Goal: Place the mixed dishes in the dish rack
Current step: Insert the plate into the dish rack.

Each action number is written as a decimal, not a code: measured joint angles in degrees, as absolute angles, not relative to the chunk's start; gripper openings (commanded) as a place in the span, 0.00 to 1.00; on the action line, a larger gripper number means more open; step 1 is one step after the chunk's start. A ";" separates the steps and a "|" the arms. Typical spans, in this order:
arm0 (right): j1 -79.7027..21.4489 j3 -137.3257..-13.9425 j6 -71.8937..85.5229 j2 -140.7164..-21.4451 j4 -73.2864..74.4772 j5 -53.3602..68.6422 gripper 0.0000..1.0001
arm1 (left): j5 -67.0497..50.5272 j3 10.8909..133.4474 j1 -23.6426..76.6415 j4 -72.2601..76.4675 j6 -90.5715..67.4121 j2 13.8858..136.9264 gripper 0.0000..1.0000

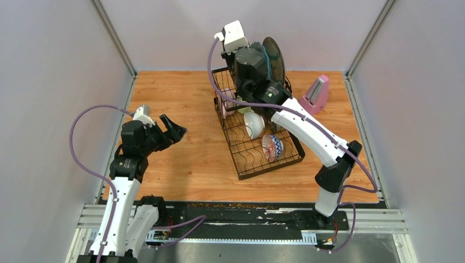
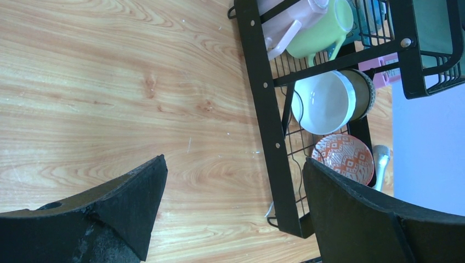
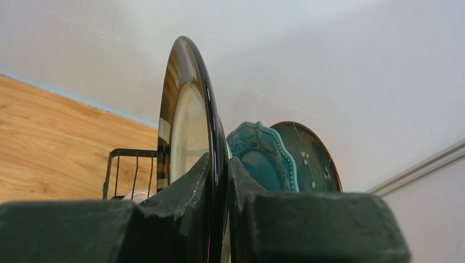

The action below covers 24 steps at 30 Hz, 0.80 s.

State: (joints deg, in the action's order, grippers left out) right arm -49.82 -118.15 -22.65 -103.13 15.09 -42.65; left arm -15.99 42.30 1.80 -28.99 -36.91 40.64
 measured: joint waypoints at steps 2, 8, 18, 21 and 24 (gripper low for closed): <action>-49.45 -118.15 -22.61 -103.22 15.09 -42.83 0.00 | -16.01 42.19 1.80 -28.93 -36.93 40.64 1.00; -48.42 -118.08 -20.60 -104.51 15.64 -42.92 0.00 | -16.29 41.67 1.80 -28.86 -36.97 40.86 1.00; -47.88 -114.61 -15.46 -105.78 17.50 -41.87 0.03 | -16.67 41.34 1.80 -27.90 -37.10 41.47 1.00; -47.81 -113.60 -14.63 -105.78 17.91 -41.98 0.24 | -16.69 40.95 1.80 -27.70 -37.12 41.50 1.00; -47.81 -113.40 -13.50 -105.73 17.10 -41.67 0.31 | -16.84 40.69 1.80 -27.57 -37.15 41.58 1.00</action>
